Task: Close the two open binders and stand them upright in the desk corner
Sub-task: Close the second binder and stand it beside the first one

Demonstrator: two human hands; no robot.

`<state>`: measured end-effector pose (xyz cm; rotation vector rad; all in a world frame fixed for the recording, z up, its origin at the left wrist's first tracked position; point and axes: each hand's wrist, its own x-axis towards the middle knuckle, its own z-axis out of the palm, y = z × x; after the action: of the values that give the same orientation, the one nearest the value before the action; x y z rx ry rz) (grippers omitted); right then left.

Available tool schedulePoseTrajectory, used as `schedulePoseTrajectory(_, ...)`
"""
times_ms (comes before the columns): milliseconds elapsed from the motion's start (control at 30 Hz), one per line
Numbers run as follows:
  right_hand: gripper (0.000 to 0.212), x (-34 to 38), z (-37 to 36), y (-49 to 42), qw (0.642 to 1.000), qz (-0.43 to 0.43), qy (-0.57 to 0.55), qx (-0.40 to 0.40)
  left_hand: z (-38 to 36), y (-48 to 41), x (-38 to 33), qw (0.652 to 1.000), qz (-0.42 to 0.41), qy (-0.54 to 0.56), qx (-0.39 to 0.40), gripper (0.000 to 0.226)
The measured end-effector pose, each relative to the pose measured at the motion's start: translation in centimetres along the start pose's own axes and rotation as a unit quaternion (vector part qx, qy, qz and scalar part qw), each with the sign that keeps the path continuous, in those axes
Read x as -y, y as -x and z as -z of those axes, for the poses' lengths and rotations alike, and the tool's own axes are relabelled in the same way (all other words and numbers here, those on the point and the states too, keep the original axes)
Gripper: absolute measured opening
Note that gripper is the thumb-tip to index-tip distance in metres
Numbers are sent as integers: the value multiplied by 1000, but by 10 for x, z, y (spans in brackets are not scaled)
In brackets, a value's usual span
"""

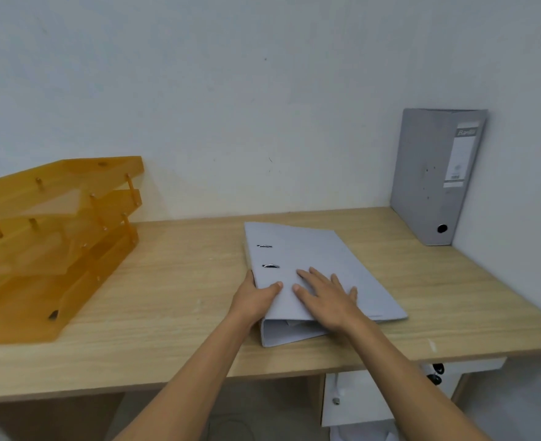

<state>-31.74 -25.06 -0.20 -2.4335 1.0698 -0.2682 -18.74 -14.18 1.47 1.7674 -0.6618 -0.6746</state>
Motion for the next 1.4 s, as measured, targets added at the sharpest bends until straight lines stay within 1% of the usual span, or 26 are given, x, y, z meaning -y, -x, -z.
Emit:
schedulePoseTrajectory(133,64,-8,-3,1,1000,-14,27,1,-7,-1,0,1000,2,-4,3,59)
schedulePoseTrajectory(167,64,-8,-3,1,999,-16,27,6,-8,-2,1,1000,6,12,9,58)
schedulePoseTrajectory(200,64,-6,-4,2,999,-16,29,10,-8,-2,1,999,18,44,14,54)
schedulePoseTrajectory(233,65,-5,-6,2,999,-15,29,11,-8,0,0,994,39,99,11,49)
schedulePoseTrajectory(300,66,-1,-9,5,1000,-14,23,10,-5,1,-2,971,100,216,-2,37)
schedulePoseTrajectory(367,68,1,-8,10,1000,-12,3,8,2,3,-7,952,146,270,-7,30)
schedulePoseTrajectory(433,68,2,-6,17,1000,-6,-22,4,12,4,-8,945,159,284,-15,40)
schedulePoseTrajectory(500,67,3,-1,23,998,7,-60,2,19,7,-6,935,173,308,19,55)
schedulePoseTrajectory(567,68,9,4,24,993,20,-113,16,20,12,2,909,178,368,83,68)
schedulePoseTrajectory(600,72,13,6,24,990,29,-139,25,20,14,7,895,173,398,104,71)
schedulePoseTrajectory(667,81,21,7,26,984,41,-169,33,20,18,14,872,156,445,130,74)
schedulePoseTrajectory(767,73,31,5,30,985,51,-161,30,27,28,11,853,118,483,156,68)
schedulePoseTrajectory(833,74,38,6,35,982,66,-176,29,34,34,5,858,93,480,158,63)
schedulePoseTrajectory(967,72,50,18,44,966,87,-243,15,43,49,-12,870,44,468,146,55)
schedulePoseTrajectory(1133,73,66,45,60,960,130,-248,1,48,61,-34,886,-30,438,150,45)
schedulePoseTrajectory(1233,88,70,67,70,946,147,-287,28,41,65,-40,903,-99,379,175,53)
schedulePoseTrajectory(1333,116,56,81,72,955,169,-238,52,29,64,-36,925,-159,277,206,56)
schedulePoseTrajectory(1400,124,37,84,71,960,173,-212,53,16,62,-27,940,-169,209,210,62)
